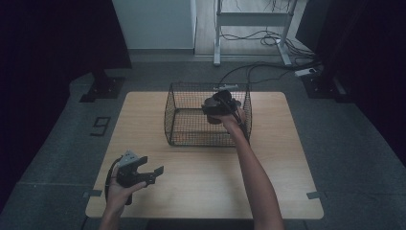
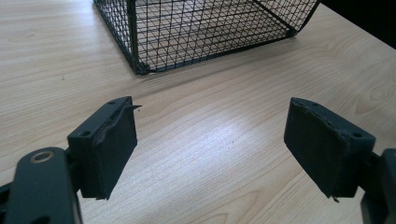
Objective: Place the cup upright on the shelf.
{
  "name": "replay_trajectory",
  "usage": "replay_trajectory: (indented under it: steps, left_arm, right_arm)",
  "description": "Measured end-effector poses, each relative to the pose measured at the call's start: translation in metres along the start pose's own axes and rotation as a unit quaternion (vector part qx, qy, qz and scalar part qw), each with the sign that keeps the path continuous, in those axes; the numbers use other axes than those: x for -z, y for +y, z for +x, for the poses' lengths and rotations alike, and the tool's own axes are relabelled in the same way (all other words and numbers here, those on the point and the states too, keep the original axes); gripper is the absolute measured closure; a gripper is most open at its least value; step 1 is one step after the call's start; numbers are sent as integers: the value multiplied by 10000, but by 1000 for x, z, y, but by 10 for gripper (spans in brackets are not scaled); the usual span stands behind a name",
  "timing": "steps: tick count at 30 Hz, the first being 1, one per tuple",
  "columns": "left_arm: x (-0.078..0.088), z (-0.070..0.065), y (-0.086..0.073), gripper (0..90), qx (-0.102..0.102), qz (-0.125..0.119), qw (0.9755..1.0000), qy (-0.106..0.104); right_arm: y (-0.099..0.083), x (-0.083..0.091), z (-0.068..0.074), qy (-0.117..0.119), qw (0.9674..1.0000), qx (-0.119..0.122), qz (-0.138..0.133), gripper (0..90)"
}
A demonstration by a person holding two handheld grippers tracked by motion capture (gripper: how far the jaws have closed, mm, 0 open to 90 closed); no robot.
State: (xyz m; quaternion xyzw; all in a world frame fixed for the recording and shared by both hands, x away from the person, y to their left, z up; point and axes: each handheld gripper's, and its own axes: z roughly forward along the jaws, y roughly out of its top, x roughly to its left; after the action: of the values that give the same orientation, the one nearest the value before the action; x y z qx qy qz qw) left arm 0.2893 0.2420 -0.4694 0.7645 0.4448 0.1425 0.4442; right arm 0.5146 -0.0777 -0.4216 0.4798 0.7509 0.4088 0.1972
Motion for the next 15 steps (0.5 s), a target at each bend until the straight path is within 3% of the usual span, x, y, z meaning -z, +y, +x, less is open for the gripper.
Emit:
replay_trajectory:
  steps: [15]
  left_arm:
    - [1, 2, 0, 174, 28, -3, 10000, -3]
  right_arm:
    - [3, -23, -9, -90, 9999, -52, 139, 153]
